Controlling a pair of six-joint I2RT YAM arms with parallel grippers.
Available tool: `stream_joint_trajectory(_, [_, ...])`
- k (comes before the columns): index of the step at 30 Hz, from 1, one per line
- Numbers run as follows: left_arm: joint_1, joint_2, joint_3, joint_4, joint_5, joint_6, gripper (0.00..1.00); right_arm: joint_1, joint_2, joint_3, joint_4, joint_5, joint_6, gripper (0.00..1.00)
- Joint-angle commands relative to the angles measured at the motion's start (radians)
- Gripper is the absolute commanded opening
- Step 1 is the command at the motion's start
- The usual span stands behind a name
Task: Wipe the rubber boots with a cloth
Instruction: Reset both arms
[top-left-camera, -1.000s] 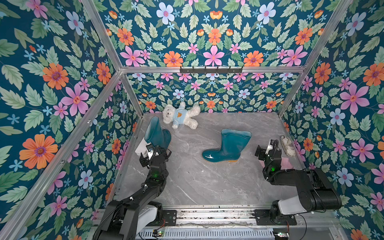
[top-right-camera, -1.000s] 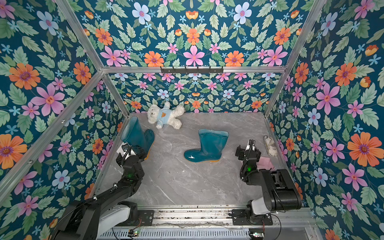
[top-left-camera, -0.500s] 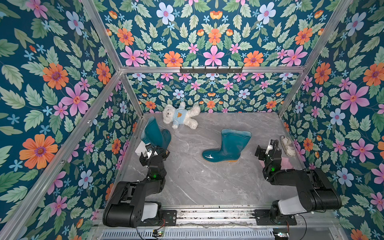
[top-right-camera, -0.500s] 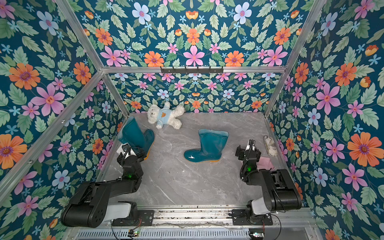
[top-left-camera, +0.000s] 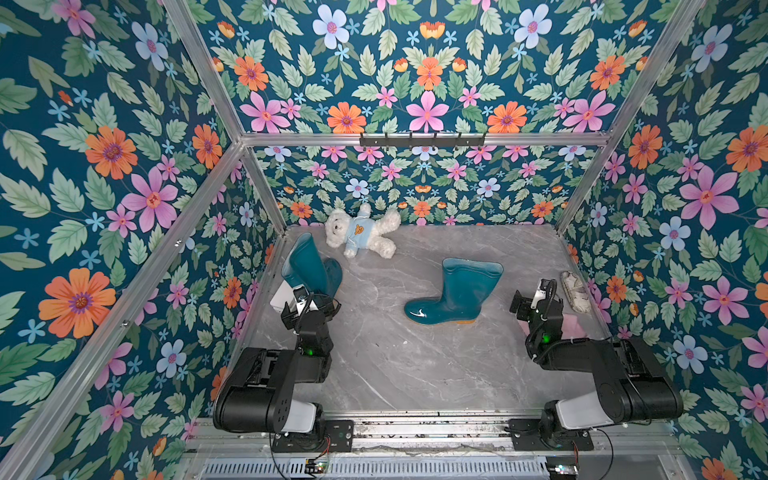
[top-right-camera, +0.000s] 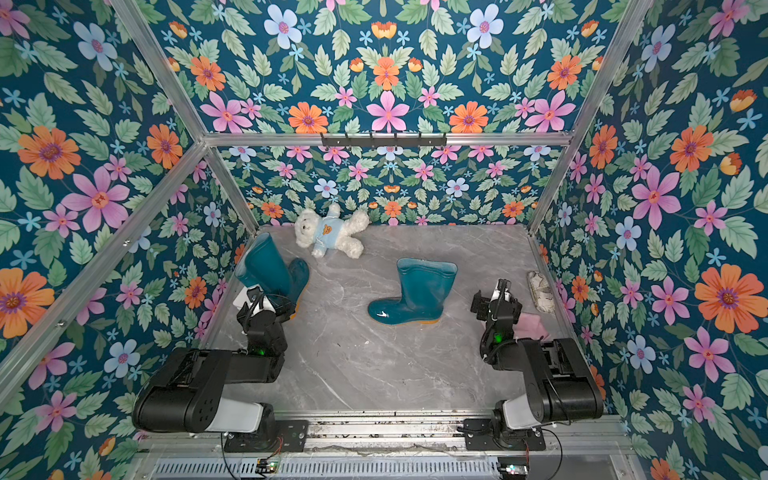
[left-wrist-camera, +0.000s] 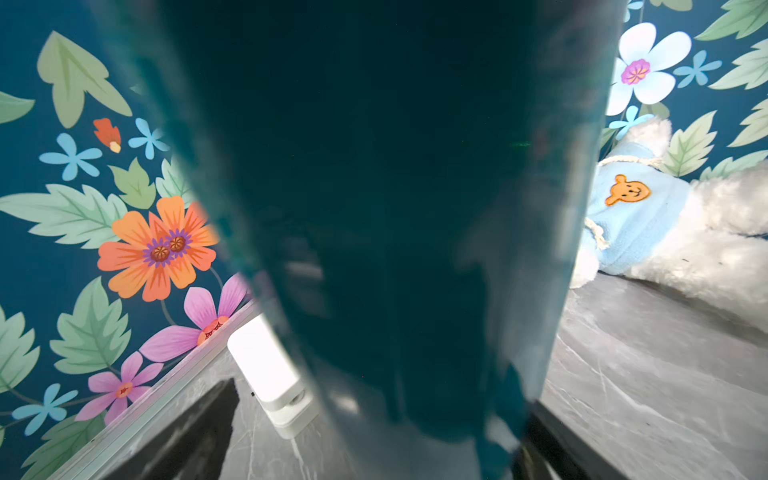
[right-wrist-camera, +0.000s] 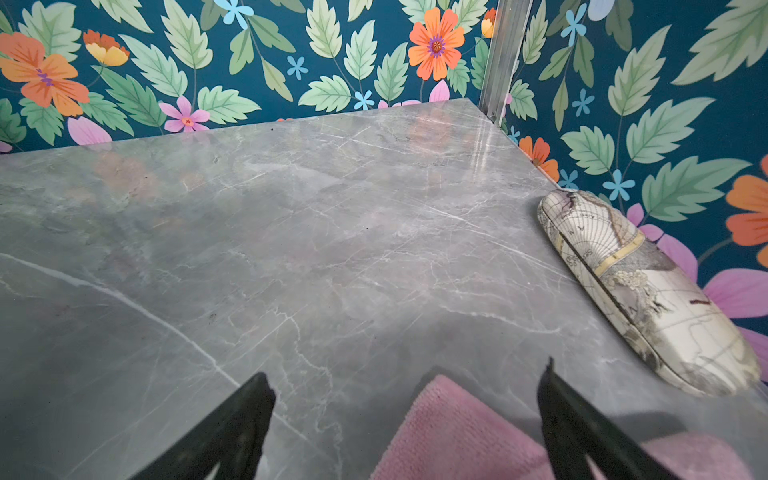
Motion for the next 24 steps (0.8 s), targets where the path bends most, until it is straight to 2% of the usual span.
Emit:
stream_joint_trajectory(1, [0.004, 0.035, 0.002, 0.091, 0.022, 0.019, 0.99, 0.000, 0.000, 0.001, 0.040, 0.001, -0.004, 0.99])
stream_joint_trajectory(10, [0.008, 0.066, -0.018, 0.156, 0.059, 0.024, 0.99, 0.000, 0.000, 0.001, 0.040, 0.001, -0.004, 0.99])
stream_joint_trajectory(18, [0.021, 0.104, -0.015, 0.180, 0.192, 0.055, 0.99, 0.001, 0.000, 0.001, 0.040, 0.001, -0.004, 0.99])
stream_joint_trajectory(22, [0.035, 0.183, -0.024, 0.291, 0.214, 0.054, 0.99, 0.000, 0.000, 0.001, 0.040, 0.001, -0.004, 0.99])
stream_joint_trajectory(24, [0.039, 0.167, -0.022, 0.249, 0.216, 0.046, 0.99, 0.001, 0.001, 0.001, 0.040, 0.001, -0.004, 0.99])
